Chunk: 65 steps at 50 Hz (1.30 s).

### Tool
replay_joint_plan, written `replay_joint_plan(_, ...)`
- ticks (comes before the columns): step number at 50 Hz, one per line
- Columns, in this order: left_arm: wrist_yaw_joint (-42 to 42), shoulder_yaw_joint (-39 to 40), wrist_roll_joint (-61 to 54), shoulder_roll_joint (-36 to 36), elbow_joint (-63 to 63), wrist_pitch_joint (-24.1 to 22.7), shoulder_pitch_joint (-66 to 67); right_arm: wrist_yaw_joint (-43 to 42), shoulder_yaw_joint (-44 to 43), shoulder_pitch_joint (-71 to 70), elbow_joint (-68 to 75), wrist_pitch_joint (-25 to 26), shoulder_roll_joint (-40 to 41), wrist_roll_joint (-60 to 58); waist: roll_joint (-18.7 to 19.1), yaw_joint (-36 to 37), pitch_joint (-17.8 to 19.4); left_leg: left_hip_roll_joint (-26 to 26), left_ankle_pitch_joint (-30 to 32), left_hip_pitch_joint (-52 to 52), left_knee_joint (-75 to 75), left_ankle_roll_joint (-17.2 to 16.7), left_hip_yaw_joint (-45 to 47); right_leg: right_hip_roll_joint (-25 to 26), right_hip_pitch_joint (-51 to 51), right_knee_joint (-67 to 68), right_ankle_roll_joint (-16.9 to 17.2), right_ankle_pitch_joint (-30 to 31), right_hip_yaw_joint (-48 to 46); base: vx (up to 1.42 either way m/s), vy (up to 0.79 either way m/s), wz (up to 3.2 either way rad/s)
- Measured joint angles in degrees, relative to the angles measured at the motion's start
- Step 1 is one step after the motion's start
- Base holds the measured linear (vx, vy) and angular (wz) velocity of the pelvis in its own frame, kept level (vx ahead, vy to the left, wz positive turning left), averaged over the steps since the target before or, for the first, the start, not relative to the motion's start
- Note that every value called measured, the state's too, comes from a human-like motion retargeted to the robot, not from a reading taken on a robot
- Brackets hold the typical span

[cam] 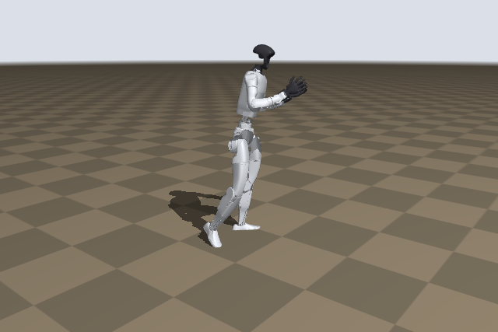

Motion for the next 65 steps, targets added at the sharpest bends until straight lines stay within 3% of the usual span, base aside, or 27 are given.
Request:
replay_joint_plan(4,-0.1,-1.5,1.3,-0.5,0.4,0.5,-1.7,0.2,0.8,-1.1,0.1,0.1,0.4,-0.5,0.2,-1.1,1.2,-0.9,-1.3,0.3,2.0,0.5,-6.0,3.4,-2.1,-7.9,-0.2,-0.8,2.4,0.29,0.13,1.37)
replay_joint_plan(8,0.2,-2.6,2.6,-0.5,0.7,0.4,-3.5,0.2,1.4,-2.2,0.2,0.5,0.6,-1.4,-0.2,-2.6,2.6,-2.6,-2.5,1.0,3.7,0.3,-12.0,6.3,-3.7,-18.9,1.8,0.9,6.2,0.31,0.07,1.44)
replay_joint_plan(13,0.3,-3.6,4.1,0.0,1.1,-0.5,-5.0,1.0,1.5,-3.0,0.6,1.0,0.2,-4.4,-0.9,-4.2,5.1,-5.4,-4.3,3.5,5.5,-0.5,-19.3,7.3,-4.1,-32.6,7.2,3.9,10.6,0.35,0.0,1.44)
replay_joint_plan(15,0.1,-3.9,4.1,0.5,1.0,-1.1,-5.0,-0.1,1.6,-2.3,-0.4,-1.1,1.3,1.2,-1.1,-4.9,6.0,-6.1,-5.2,5.0,6.1,-1.0,-22.2,7.2,-4.1,-36.9,10.0,4.2,11.9,0.39,-0.1,1.33)
replay_joint_plan(20,0.0,-4.3,5.4,2.1,0.6,-1.7,-5.9,-0.2,0.2,-2.3,-1.9,-2.2,2.0,2.7,1.4,-4.2,7.9,-1.7,-7.8,7.2,8.5,-4.7,-26.9,12.8,-5.8,-43.0,10.2,1.0,14.5,0.43,-0.29,1.03)
replay_joint_plan(25,0.9,-4.6,6.7,2.5,-0.1,-2.0,-6.1,-0.3,-1.5,-1.0,-3.8,-2.8,1.4,2.5,4.1,-4.6,8.4,-0.1,-9.3,9.5,10.1,-5.7,-31.9,13.5,-4.6,-42.8,10.2,-2.0,16.6,0.49,-0.2,1.19)
replay_joint_plan(31,2.0,-4.3,7.0,0.3,1.4,-1.6,-10.0,-1.2,-3.0,-2.0,-4.3,-2.8,-1.8,1.7,6.4,-5.3,7.8,0.2,-6.6,7.7,13.2,-4.9,-37.5,11.7,-3.0,-41.0,10.2,4.5,12.2,0.43,-0.31,1.12)
replay_joint_plan(35,2.3,-4.7,5.2,-0.8,1.1,-1.2,-9.7,-1.9,-3.4,-1.4,-3.7,-2.3,-3.6,1.0,8.4,-5.0,6.6,0.8,-4.0,4.1,20.5,-3.4,-35.1,10.6,-1.9,-39.1,10.2,4.8,10.5,0.38,-0.22,0.76)
replay_joint_plan(42,1.9,-5.7,4.4,-1.0,0.4,-0.4,-8.8,-2.7,-3.3,-1.8,-3.5,-2.4,-6.2,0.6,10.6,-7.6,4.1,2.5,-3.9,-5.9,32.5,-1.6,-18.9,6.1,-2.1,-35.0,10.2,0.5,6.1,0.29,-0.15,0.75)
replay_joint_plan(47,1.8,-6.6,5.1,-0.6,-0.1,-0.5,-7.8,-2.0,-2.8,-1.4,-3.0,-1.2,-6.4,-2.3,11.4,-6.4,3.5,-0.6,-3.3,-8.1,25.8,-1.1,-14.8,5.4,-1.1,-35.4,10.2,-0.6,5.4,0.23,-0.13,0.12)
replay_joint_plan(56,0.2,-6.0,6.7,-1.8,-0.7,-0.9,-4.6,-0.8,-2.7,2.4,-2.5,-1.6,-7.2,-2.0,12.7,-2.2,4.2,-5.8,3.9,-6.9,1.9,-1.6,-17.5,4.3,2.9,-32.5,10.2,-4.9,5.4,0.25,-0.02,-0.04)
replay_joint_plan(58,-0.5,-5.8,6.7,-2.0,-0.6,-1.1,-4.4,0.5,-3.1,2.2,-1.7,-0.3,-8.6,-6.2,12.6,-1.4,5.4,-6.3,5.0,-6.7,-0.6,-1.9,-17.0,3.5,4.2,-31.0,10.2,-6.4,5.3,0.26,0.05,0.01)
replay_joint_plan(60,-0.7,-5.7,5.3,-2.2,-0.6,-1.4,-3.9,-0.6,-2.4,2.5,-2.6,-1.9,-7.7,-1.0,12.5,-0.5,5.9,-5.9,6.0,-7.3,-2.0,-2.5,-15.2,3.3,5.2,-30.2,9.6,-7.3,5.3,0.26,0.01,-0.04)
replay_joint_plan(65,-1.5,-4.9,3.2,-1.8,-0.7,-1.1,-1.5,-0.2,-2.0,2.8,-2.8,-1.7,-8.1,-0.8,11.6,1.2,4.7,-4.4,7.0,-10.4,-2.6,-3.1,-10.2,2.9,7.1,-29.4,8.5,-8.7,5.1,0.27,0.02,-0.06)
